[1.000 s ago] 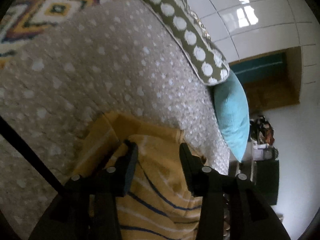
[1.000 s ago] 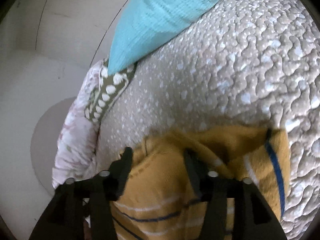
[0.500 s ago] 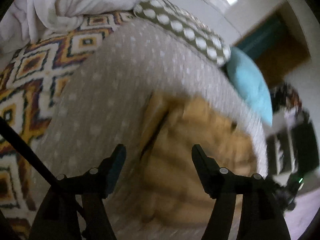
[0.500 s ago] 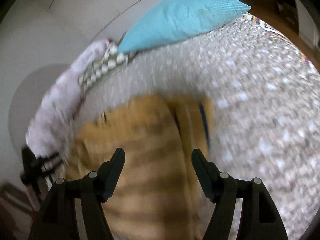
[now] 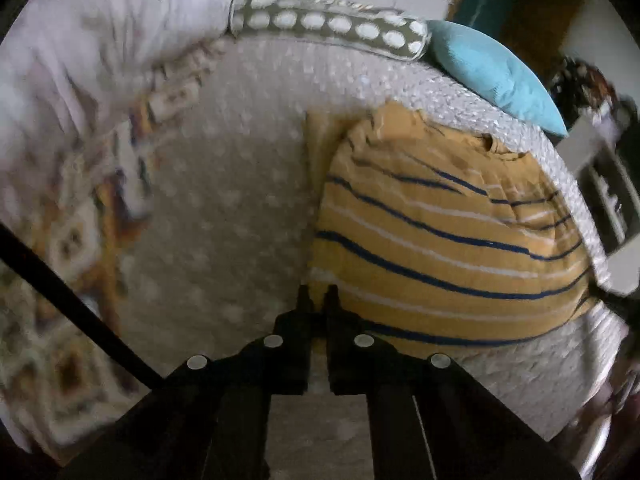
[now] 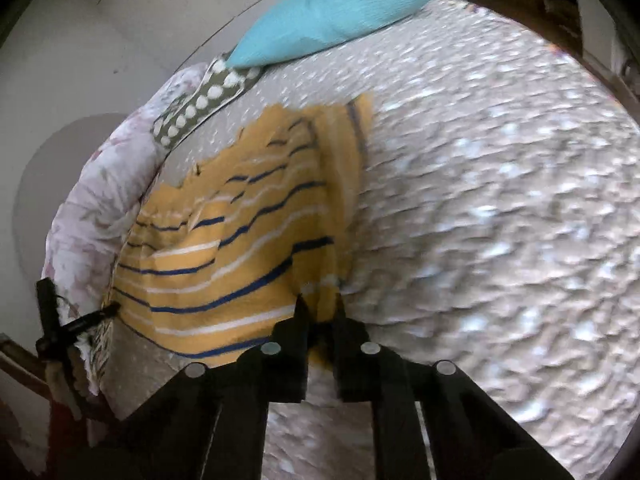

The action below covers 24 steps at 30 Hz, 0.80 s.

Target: Fold small clothes

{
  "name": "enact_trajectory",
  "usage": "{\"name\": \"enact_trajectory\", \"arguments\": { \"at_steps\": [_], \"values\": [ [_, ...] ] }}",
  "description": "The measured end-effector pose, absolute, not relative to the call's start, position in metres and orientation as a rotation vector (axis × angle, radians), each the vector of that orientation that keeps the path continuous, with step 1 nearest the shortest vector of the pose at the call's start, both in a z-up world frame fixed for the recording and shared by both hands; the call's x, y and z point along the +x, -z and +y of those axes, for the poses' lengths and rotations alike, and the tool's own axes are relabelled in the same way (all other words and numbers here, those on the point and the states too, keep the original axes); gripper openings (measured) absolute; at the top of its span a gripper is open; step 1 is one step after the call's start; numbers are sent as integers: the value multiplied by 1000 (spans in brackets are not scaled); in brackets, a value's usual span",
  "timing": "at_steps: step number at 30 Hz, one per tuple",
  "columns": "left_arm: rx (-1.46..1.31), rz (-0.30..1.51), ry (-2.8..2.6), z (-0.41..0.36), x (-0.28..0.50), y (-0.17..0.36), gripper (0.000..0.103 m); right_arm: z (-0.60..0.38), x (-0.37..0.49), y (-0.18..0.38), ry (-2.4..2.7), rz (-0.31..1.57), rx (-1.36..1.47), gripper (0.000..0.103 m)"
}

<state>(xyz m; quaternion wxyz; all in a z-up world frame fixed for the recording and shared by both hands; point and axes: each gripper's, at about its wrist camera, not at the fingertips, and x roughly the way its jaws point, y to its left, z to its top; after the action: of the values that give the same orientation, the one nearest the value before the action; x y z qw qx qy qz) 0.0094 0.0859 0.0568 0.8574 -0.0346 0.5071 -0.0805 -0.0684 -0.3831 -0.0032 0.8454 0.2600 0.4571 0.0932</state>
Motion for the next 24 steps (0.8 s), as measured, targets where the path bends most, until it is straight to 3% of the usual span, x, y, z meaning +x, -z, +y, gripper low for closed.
{"name": "enact_trajectory", "arguments": {
  "at_steps": [7,8,10,11,12,14,16,18,20,24],
  "values": [
    [2,1047,-19,112,-10,-51,8,-393,-94,5,-143,971,537,19],
    [-9,1045,-20,116,-14,-51,12,-396,-99,0,-115,958,519,19],
    [-32,1029,-27,125,-23,-48,32,-397,-107,-15,-82,923,463,20],
    [-43,1014,-45,130,-26,-45,53,-393,-109,-26,-54,892,409,21],
    [-56,999,-68,134,-28,-40,66,-388,-110,-34,-35,868,366,24],
    [-72,999,-110,138,-27,-26,67,-371,-111,-53,-16,770,267,51],
    [-93,1030,-121,143,-23,-11,67,-350,-101,-63,-42,746,216,57],
    [-107,988,-126,144,-25,-5,69,-332,-84,-65,-80,796,197,53],
    [-91,964,-136,140,-27,-4,72,-312,-66,-66,-114,829,188,27],
    [-44,905,-157,131,-33,2,79,-269,-20,-61,-168,862,148,21]
  ]
}}
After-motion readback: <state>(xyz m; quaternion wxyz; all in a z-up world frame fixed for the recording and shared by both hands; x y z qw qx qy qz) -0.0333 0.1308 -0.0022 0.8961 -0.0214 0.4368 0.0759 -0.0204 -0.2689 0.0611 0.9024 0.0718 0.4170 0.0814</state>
